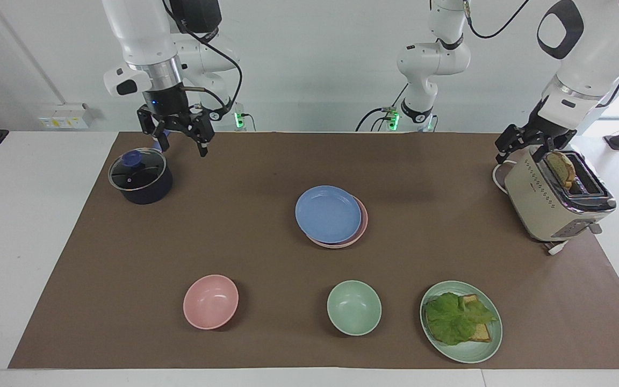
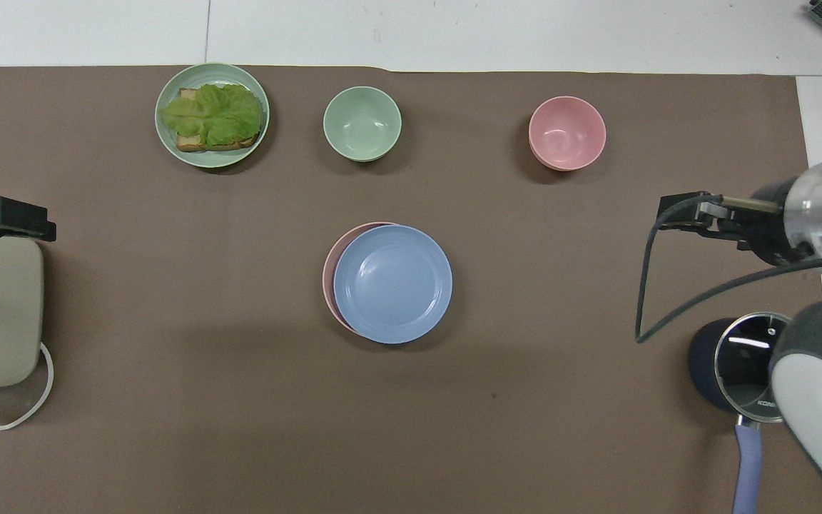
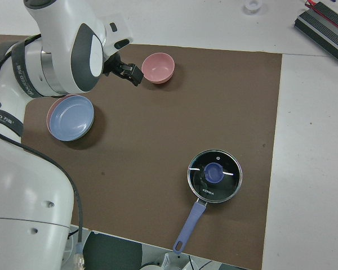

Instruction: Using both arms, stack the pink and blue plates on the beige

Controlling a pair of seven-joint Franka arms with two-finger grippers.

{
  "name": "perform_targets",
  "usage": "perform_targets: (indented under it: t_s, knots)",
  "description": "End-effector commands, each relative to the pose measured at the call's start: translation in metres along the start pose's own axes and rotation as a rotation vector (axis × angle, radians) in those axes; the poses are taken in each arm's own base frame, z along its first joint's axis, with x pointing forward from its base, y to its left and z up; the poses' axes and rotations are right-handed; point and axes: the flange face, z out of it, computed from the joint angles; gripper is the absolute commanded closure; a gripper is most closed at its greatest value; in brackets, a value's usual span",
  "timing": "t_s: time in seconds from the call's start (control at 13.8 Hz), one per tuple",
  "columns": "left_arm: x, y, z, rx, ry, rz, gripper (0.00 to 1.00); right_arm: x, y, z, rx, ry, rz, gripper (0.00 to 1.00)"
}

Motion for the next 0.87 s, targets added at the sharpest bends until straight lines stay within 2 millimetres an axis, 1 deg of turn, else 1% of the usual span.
perform_targets:
  t_s: [0.0, 0.07, 0.14, 0.22, 0.29, 0.36, 0.65, 0.79]
  knots:
    - [-0.003, 0.000, -0.006, 0.015, -0.006, 0.013, 0.00, 0.009, 0.033, -0.027, -0.019, -0.030, -0.004, 0.00]
    - [-0.003, 0.000, -0.006, 0.015, -0.006, 0.013, 0.00, 0.011, 0.043, -0.027, -0.022, -0.048, -0.048, 0.00]
    - [-0.003, 0.000, -0.006, 0.015, -0.006, 0.013, 0.00, 0.011, 0.050, -0.023, -0.020, -0.068, -0.088, 0.00]
    - [-0.003, 0.000, -0.006, 0.015, -0.006, 0.013, 0.00, 0.008, 0.051, -0.019, -0.022, -0.099, -0.113, 0.00]
    - [-0.003, 0.000, -0.006, 0.015, -0.006, 0.013, 0.00, 0.005, 0.051, -0.006, -0.029, -0.133, -0.120, 0.00]
    - [-0.003, 0.000, -0.005, 0.015, -0.007, 0.013, 0.00, 0.000, 0.050, -0.001, -0.033, -0.149, -0.124, 0.00]
    - [-0.003, 0.000, -0.006, 0.015, -0.006, 0.013, 0.00, 0.000, 0.055, -0.002, -0.034, -0.149, -0.118, 0.00]
    - [-0.003, 0.000, -0.006, 0.015, -0.006, 0.013, 0.00, 0.004, 0.072, -0.002, -0.036, -0.148, -0.086, 0.00]
